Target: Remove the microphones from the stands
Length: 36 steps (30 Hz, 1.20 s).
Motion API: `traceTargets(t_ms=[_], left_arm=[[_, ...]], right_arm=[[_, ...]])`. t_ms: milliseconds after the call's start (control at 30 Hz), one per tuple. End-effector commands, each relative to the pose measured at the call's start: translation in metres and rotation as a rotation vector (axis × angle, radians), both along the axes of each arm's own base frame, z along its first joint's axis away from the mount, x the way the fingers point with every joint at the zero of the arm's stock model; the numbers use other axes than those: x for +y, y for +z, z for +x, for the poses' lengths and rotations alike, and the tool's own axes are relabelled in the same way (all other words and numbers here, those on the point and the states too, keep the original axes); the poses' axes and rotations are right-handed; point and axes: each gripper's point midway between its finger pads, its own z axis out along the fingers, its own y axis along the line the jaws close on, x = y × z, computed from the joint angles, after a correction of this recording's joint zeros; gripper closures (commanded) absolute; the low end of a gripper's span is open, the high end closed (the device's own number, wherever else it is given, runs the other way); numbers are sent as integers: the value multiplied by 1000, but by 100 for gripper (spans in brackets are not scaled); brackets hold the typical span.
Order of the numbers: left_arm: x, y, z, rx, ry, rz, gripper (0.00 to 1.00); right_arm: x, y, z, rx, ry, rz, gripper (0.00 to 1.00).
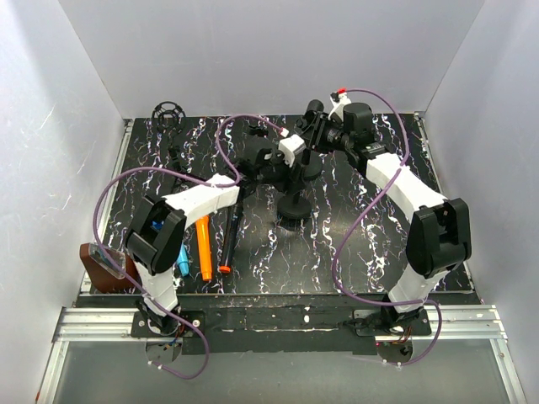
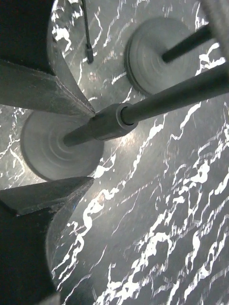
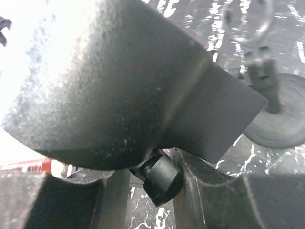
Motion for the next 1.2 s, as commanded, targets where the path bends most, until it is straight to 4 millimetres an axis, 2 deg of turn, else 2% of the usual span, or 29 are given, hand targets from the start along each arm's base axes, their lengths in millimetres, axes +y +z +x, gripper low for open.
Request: traceTargets(t_ms=[0, 100, 200, 267, 300, 367, 400, 533, 633, 733, 767, 833, 867, 967, 1000, 1100, 1167], left_arm=[[-12, 35, -22, 16, -267, -169, 58], [-16, 33, -18, 1, -325, -174, 75], [-21, 32, -15, 7, -335, -179, 83], [-22, 31, -13, 9, -317, -180, 83], [-24, 31, -13, 12, -312, -184, 80], [-27, 31, -11, -3, -283, -182, 62], [-29, 32, -12, 13, -265, -193, 56], [-41, 36, -10, 6, -244, -210, 58], [-51, 32, -8, -10, -263, -193, 72], [-54, 28, -2, -19, -224, -175, 76], [-54, 26, 2, -20, -189, -165, 72], [-49, 21, 15, -28, -97, -142, 51], [-47, 20, 18, -27, -67, -139, 46], [-51, 24, 16, -18, -80, -164, 46], [-52, 25, 14, -7, -95, -175, 48], [-60, 24, 2, 9, -171, -183, 67], [-60, 21, 0, 12, -180, -172, 73]], right_arm=[[38, 37, -38, -177, 348, 159, 99], [39, 33, -37, -174, 357, 162, 99], [39, 35, -34, -176, 349, 170, 99], [39, 35, -33, -174, 346, 174, 99], [39, 37, -33, -175, 345, 178, 99], [38, 38, -33, -163, 329, 181, 99], [37, 36, -33, -152, 321, 182, 99], [34, 29, -33, -105, 293, 189, 99], [32, 24, -31, -84, 271, 185, 99], [26, 21, -26, -65, 234, 184, 99], [24, 20, -24, -55, 222, 183, 99], [22, 21, -22, -46, 209, 188, 99], [21, 21, -22, -38, 205, 194, 99], [19, 23, -21, -28, 193, 201, 99], [19, 24, -21, -23, 190, 202, 99], [16, 22, -20, -12, 178, 199, 99], [15, 21, -18, -11, 164, 195, 99]])
